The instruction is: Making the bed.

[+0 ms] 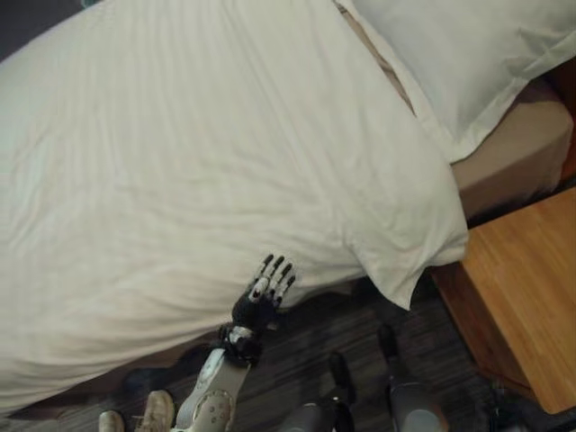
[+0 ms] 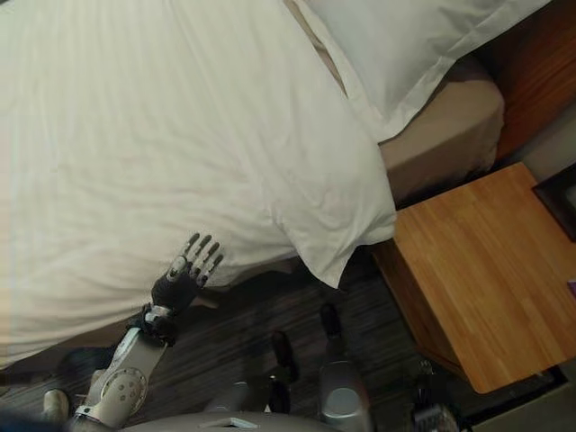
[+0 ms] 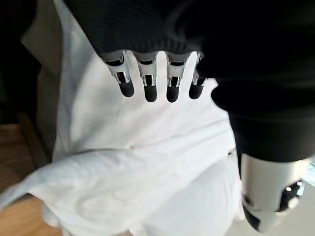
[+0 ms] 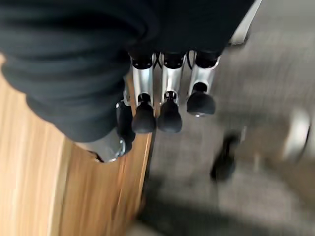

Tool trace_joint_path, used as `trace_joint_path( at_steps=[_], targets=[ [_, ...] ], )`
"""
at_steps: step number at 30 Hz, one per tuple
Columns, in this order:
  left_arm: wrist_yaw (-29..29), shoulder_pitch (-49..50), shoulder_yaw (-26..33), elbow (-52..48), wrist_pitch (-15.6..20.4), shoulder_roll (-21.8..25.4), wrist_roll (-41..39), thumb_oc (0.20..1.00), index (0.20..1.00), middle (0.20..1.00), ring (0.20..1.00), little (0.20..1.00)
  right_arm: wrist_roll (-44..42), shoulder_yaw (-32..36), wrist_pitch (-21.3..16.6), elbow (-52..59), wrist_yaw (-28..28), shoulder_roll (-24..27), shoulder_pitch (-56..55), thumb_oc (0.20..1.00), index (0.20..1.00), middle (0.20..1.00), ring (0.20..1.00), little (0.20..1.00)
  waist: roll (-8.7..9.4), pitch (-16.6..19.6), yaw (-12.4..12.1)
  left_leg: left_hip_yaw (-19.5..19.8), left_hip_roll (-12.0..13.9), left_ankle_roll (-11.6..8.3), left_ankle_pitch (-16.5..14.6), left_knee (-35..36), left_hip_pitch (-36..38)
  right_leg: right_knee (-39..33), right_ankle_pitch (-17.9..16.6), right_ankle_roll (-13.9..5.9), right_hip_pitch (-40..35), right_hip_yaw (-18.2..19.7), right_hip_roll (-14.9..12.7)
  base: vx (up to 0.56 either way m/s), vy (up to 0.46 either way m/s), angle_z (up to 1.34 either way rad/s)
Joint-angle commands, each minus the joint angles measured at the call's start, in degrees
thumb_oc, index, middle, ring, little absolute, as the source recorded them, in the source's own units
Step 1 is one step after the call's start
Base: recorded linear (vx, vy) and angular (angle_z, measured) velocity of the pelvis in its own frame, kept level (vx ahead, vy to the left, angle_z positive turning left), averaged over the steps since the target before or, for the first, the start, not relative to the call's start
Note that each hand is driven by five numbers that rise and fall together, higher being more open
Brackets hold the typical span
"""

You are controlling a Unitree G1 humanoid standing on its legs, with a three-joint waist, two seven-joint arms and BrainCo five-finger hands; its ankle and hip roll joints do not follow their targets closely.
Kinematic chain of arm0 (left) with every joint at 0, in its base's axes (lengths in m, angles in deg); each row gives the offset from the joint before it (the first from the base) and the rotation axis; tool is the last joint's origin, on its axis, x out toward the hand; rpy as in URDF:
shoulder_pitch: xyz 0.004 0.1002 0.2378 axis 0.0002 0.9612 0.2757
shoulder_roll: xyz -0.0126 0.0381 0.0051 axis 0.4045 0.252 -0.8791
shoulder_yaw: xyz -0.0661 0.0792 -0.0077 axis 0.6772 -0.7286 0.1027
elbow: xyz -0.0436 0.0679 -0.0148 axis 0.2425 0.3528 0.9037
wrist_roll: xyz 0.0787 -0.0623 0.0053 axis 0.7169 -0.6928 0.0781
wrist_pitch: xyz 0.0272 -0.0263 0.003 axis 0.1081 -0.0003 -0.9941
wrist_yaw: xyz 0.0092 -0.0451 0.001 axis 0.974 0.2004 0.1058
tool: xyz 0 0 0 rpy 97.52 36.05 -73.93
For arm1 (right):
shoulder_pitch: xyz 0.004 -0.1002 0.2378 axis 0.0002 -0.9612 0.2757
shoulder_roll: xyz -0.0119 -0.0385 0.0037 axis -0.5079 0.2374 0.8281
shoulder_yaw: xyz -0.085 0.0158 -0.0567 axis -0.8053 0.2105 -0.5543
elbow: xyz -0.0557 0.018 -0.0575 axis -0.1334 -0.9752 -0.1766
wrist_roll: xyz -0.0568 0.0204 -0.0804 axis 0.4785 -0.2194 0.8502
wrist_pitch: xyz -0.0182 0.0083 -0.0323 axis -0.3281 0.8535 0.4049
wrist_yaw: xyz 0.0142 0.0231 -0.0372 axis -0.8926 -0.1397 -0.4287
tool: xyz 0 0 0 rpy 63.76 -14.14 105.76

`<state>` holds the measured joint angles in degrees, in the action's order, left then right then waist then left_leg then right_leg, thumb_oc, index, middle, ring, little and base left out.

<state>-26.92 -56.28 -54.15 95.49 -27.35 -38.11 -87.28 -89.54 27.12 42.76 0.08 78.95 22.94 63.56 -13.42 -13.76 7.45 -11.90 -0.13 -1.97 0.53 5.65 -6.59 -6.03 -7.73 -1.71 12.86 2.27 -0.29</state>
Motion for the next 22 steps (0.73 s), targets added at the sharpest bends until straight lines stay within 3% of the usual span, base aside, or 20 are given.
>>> trace_joint_path(
  at_steps=[1, 3, 4, 5, 8, 9, 10, 14, 22],
  targets=[
    [0.23, -1.15, 0.06, 5.13, 0.52, -0.38, 9.16, 1.0, 1.0, 1.0, 1.0, 1.0, 1.98, -1.59, -1.11, -1.44, 0.34, -0.39, 1.01, 0.2, 0.2, 0.2, 0.2, 0.2, 2.56, 2.89, 0.8, 0.53, 1.09, -2.63, 3.27, -0.65, 1.48, 1.03, 4.07, -4.23, -2.44, -2.12, -2.19, 0.0, 0.0, 0.0],
    [1.64, -0.39, -1.05, 9.72, -0.74, -0.22, 11.94, 1.0, 1.0, 1.0, 1.0, 1.0, 4.17, -3.11, -1.01, -0.02, 0.43, -0.13, 0.55, 0.2, 0.2, 0.2, 0.2, 0.2, 3.43, 3.65, 0.81, 0.4, 1.24, -2.55, 3.04, -0.65, 2.14, 1.03, 4.04, -4.24, -3.13, -2.27, -2.05, 0.0, 0.0, 0.04],
    [2.06, 0.41, -1.57, 15.63, -1.29, -0.93, 15.51, 1.0, 1.0, 1.0, 1.0, 1.0, 6.33, -5.25, -1.04, 4.73, 0.2, -0.22, -1.2, 1.0, 1.0, 1.0, 1.0, 1.0, 4.91, 4.65, 0.79, 0.35, 1.5, -2.49, 2.79, -0.65, 3.15, 1.03, 4.02, -4.25, -4.32, -2.57, -1.86, 0.0, -0.001, 0.1],
    [2.07, 0.41, -1.57, 15.64, -1.29, -0.93, 15.51, 1.0, 1.0, 1.0, 1.0, 1.0, 6.33, -5.25, -1.04, 4.75, 0.21, -0.23, -1.21, 1.0, 1.0, 1.0, 1.0, 1.0, 4.91, 4.64, 0.8, 0.36, 1.5, -2.49, 2.79, -0.65, 3.17, 1.03, 4.02, -4.25, -4.34, -2.57, -1.86, 0.01, -0.009, 0.05],
    [0.57, 2.46, 0.42, 24.85, -1.44, -3.46, 21.2, 1.0, 1.0, 1.0, 1.0, 1.0, 11.14, -11.32, -1.4, 21.77, -1.78, -1.24, -8.07, 1.0, 1.0, 1.0, 1.0, 1.0, 8.69, 7.32, 0.54, 0.44, 2.02, -2.26, 1.97, -0.65, 6.11, 1.03, 4.11, -4.33, -7.42, -3.3, -1.4, 0.0, 0.0, 0.0],
    [0.58, 2.49, 0.42, 24.86, -1.43, -3.46, 21.21, 1.0, 1.0, 1.0, 1.0, 1.0, 11.16, -11.33, -1.38, 21.85, -1.74, -1.25, -8.14, 1.0, 1.0, 1.0, 1.0, 1.0, 8.71, 7.28, 0.57, 0.46, 2.01, -2.26, 1.96, -0.65, 6.18, 1.03, 4.13, -4.33, -7.5, -3.32, -1.41, 0.03, -0.02, 0.03],
    [-0.7, 2.48, 1.59, 28.0, -1.19, -5.03, 22.43, 1.0, 1.0, 1.0, 1.0, 1.0, 12.19, -13.16, -1.33, 25.75, -1.86, -1.91, -10.17, 1.0, 1.0, 1.0, 1.0, 1.0, 10.52, 8.63, -0.06, 1.12, 2.26, -1.98, 1.42, -0.65, 7.7, 1.03, 4.55, -4.31, -9.45, -3.89, -1.37, 0.03, -0.016, 0.1],
    [-1.98, 1.7, 1.81, 28.13, -0.9, -6.29, 21.68, 1.0, 1.0, 1.0, 1.0, 1.0, 11.42, -14.75, -1.58, 30.46, -1.87, -3.59, -11.63, 1.0, 1.0, 1.0, 1.0, 1.0, 11.81, 9.35, -0.29, 2.35, 2.18, -1.67, 0.79, -0.65, 9.46, 1.03, 5.01, -4.27, -12.14, -5.14, -1.62, 0.03, 0.006, 0.22],
    [-3.22, 0.17, 1.16, 26.6, 0.09, -6.29, 22.2, 1.0, 1.0, 1.0, 1.0, 1.0, 15.08, -18.63, -1.51, 29.39, -1.58, -3.44, -10.3, 1.0, 1.0, 1.0, 1.0, 1.0, 12.84, 10.21, -1.65, 4.74, 1.75, -1.18, 0.28, -0.65, 10.98, 1.1, 5.75, -4.31, -14.94, -7.32, -2.38, 0.0, 0.009, 0.17]
  ],
)
